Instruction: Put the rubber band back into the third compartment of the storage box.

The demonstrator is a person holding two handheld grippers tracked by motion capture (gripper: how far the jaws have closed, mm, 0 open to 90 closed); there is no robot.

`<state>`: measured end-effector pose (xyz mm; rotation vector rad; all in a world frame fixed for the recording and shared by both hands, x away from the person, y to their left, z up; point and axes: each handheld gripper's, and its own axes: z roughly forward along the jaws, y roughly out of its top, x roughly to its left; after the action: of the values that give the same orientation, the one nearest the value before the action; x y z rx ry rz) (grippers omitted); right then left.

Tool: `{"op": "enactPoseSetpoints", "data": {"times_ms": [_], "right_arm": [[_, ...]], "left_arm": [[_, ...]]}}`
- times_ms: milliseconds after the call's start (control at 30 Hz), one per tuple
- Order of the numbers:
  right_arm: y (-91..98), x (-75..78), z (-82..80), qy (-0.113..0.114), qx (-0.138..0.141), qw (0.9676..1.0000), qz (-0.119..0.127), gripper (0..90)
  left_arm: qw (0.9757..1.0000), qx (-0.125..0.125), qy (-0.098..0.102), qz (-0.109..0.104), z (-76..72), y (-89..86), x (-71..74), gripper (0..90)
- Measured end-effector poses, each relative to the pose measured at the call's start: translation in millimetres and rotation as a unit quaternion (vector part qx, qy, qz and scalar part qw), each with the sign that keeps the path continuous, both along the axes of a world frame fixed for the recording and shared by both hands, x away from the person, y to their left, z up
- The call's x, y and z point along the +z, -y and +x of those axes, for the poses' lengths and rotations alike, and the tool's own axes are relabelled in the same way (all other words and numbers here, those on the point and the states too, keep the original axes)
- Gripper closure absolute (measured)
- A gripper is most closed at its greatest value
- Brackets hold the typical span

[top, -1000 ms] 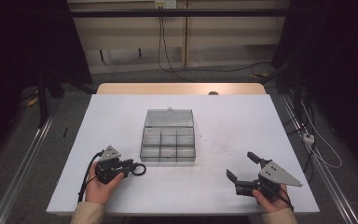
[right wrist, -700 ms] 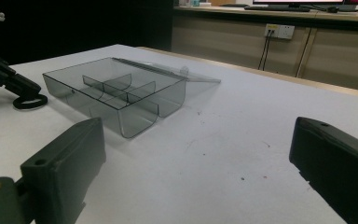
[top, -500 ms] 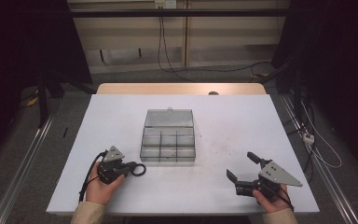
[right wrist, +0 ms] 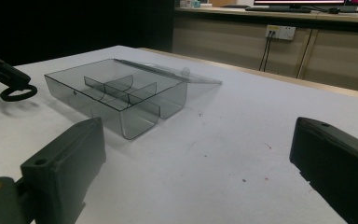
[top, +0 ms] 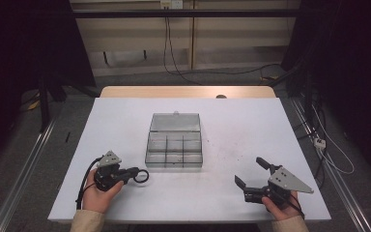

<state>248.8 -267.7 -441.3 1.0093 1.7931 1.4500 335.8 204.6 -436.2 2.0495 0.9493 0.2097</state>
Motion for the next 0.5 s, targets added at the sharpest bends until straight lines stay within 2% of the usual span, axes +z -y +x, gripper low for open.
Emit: {"op": "enactPoseSetpoints", "data": {"times_ms": [133, 200, 267, 333, 400, 500], "right_arm": [[-0.7, 0.3, -0.6, 0.000, 0.001, 1.0000, 0.003, 3.6], [-0.5, 0.1, -0.6, -0.001, 0.002, 1.0000, 0.003, 3.6], [0.3, -0.4, -0.2, -0.001, 0.002, 1.0000, 0.001, 3.6], [0.6, -0.4, -0.2, -0.002, 0.001, 1.0000, 0.002, 3.6], [1.0, -0.3, -0.4, -0.003, -0.001, 1.0000, 0.002, 3.7], [1.0, -0.2, -0.7, -0.003, -0.001, 1.0000, 0.003, 3.7]], "left_arm": [[1.0000, -0.004, -0.002, -0.001, -0.9, 1.0, 4.8, 87.9], [0.9999, -0.007, -0.004, -0.012, -0.4, 1.9, 6.8, 87.9], [0.9999, -0.009, -0.003, -0.010, 0.0, 3.0, 8.9, 87.9], [0.9998, -0.012, -0.003, -0.019, 0.2, 3.7, 10.5, 87.9], [0.9998, -0.013, -0.001, -0.016, 0.6, 4.6, 12.7, 87.9], [0.9996, -0.012, -0.001, -0.024, 1.2, 4.2, 16.3, 87.9]]}}
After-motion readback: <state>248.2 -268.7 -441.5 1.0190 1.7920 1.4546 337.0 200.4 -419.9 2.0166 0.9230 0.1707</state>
